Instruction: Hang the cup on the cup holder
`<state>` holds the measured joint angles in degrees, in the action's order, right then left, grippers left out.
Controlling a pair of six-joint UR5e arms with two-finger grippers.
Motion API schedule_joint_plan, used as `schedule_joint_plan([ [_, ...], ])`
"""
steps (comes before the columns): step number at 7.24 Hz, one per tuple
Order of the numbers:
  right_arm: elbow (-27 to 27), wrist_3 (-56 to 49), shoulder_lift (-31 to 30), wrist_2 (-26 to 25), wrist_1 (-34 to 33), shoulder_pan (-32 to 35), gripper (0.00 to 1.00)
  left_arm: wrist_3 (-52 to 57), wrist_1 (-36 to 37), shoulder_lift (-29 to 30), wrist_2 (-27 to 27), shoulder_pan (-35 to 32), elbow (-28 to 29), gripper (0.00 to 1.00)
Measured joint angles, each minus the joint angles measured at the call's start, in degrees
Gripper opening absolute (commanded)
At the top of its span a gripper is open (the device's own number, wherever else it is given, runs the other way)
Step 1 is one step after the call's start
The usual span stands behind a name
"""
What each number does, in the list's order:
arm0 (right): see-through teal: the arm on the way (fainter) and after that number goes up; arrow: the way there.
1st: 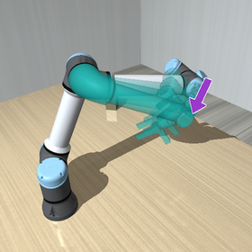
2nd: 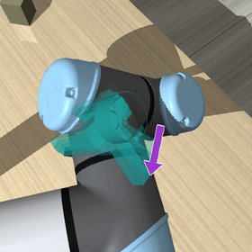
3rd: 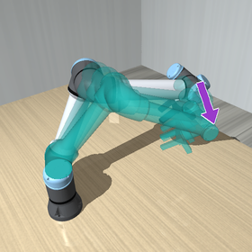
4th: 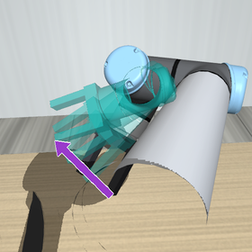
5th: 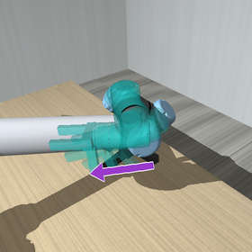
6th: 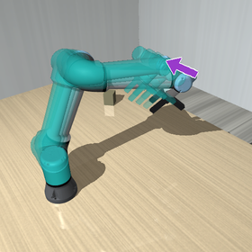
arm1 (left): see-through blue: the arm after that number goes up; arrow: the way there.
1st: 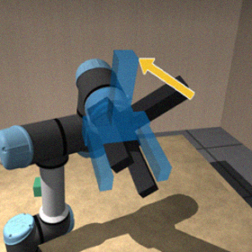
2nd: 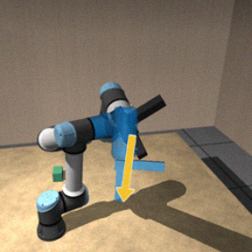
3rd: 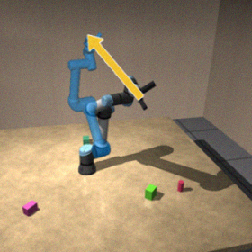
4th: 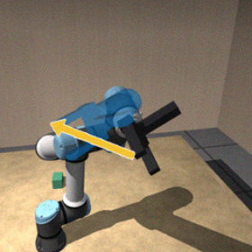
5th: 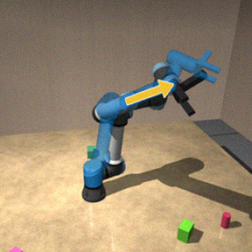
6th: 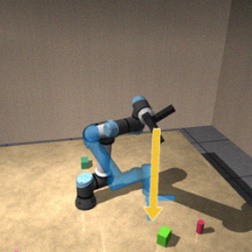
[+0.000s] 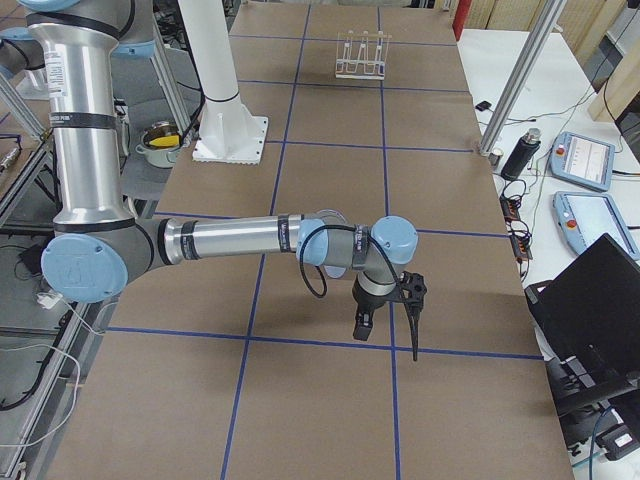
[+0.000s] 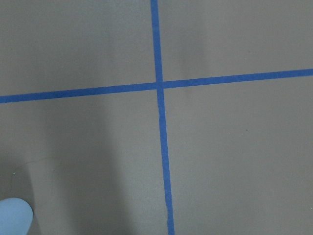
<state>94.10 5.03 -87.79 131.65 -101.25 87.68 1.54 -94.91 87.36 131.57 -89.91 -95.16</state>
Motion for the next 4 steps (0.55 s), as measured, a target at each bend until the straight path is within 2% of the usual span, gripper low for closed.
schedule_joint_plan([
  [4, 1.1, -0.1, -0.1, 0.1, 0.1, 0.3, 1.00, 0.1, 0.0, 0.0, 0.1, 0.0, -0.2, 0.99],
])
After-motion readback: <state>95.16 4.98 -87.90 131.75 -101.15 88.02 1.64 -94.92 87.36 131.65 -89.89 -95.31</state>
